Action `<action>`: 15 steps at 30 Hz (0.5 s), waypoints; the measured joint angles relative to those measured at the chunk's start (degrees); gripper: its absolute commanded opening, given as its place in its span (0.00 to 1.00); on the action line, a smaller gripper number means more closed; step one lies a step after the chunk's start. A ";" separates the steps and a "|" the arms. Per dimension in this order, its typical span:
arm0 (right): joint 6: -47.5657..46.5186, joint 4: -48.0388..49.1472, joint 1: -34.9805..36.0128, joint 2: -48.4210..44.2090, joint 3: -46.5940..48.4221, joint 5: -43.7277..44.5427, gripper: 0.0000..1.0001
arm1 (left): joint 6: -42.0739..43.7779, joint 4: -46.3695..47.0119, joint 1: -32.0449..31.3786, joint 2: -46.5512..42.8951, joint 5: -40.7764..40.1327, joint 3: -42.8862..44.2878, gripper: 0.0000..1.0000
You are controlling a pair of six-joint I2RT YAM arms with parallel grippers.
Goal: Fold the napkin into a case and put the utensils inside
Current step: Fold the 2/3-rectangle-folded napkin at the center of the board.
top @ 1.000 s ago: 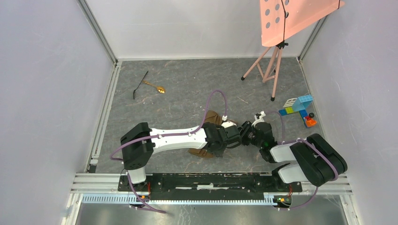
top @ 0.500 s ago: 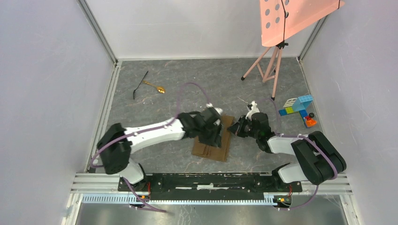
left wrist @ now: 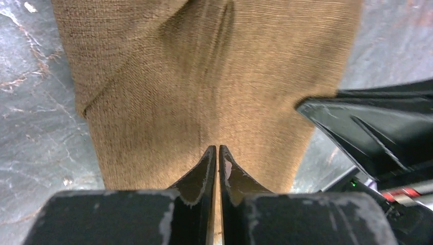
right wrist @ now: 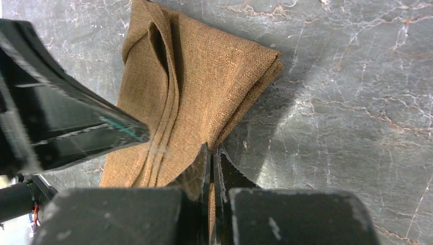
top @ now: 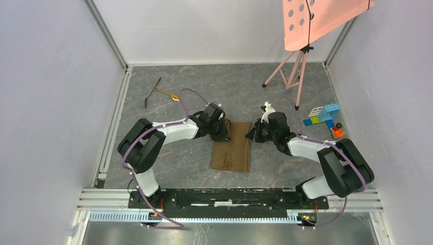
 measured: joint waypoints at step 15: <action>14.93 -1.31 9.84 2.08 6.38 5.20 0.00 | -3.82 9.53 0.20 4.00 -0.74 -3.91 0.08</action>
